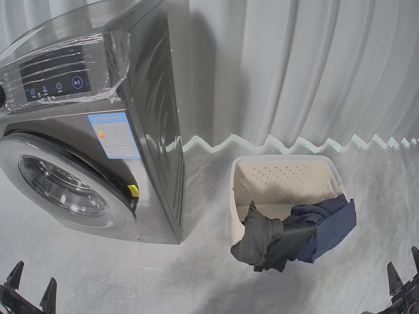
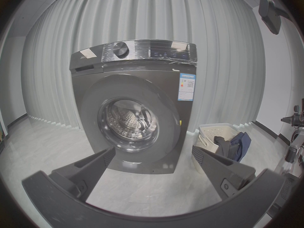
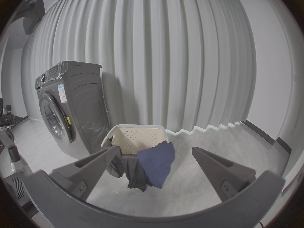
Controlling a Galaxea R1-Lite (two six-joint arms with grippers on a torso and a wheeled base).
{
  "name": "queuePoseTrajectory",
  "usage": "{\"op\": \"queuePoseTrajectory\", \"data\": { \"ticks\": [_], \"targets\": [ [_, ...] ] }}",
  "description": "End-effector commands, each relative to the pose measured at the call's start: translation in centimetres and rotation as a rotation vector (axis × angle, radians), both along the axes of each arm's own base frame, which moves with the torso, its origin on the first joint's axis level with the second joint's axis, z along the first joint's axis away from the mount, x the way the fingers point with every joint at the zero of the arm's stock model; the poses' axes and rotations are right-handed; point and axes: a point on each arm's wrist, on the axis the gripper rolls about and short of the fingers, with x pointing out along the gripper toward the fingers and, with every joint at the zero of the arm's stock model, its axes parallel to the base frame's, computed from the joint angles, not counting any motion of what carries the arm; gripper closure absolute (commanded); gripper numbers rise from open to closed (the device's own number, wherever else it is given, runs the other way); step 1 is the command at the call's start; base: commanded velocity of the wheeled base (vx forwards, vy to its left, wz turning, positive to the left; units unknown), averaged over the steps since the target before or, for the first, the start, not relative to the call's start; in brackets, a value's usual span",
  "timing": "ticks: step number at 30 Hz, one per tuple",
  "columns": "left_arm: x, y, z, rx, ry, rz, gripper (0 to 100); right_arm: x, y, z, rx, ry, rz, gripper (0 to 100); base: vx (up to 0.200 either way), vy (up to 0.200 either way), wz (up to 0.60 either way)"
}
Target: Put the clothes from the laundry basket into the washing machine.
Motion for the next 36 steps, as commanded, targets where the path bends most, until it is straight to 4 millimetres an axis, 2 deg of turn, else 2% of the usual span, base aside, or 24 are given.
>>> {"op": "queuePoseTrajectory", "data": {
  "ticks": [1, 5, 20, 36],
  "targets": [
    [-0.02, 0.00, -0.49, 0.000, -0.001, 0.000, 0, -0.01, 0.00, -0.48, 0.000, 0.000, 0.000, 0, 0.000, 0.200, 0.00],
    [-0.02, 0.00, -0.49, 0.000, -0.001, 0.000, 0, -0.01, 0.00, -0.48, 0.000, 0.000, 0.000, 0, 0.000, 0.200, 0.00],
    [-0.02, 0.01, -0.49, -0.002, -0.001, 0.000, 0, -0.01, 0.00, -0.48, 0.000, 0.000, 0.000, 0, 0.000, 0.000, 0.00],
    [-0.02, 0.00, -0.49, -0.002, -0.001, -0.001, 0, -0.01, 0.00, -0.48, 0.001, 0.000, 0.000, 0, 0.000, 0.200, 0.00]
  ]
}}
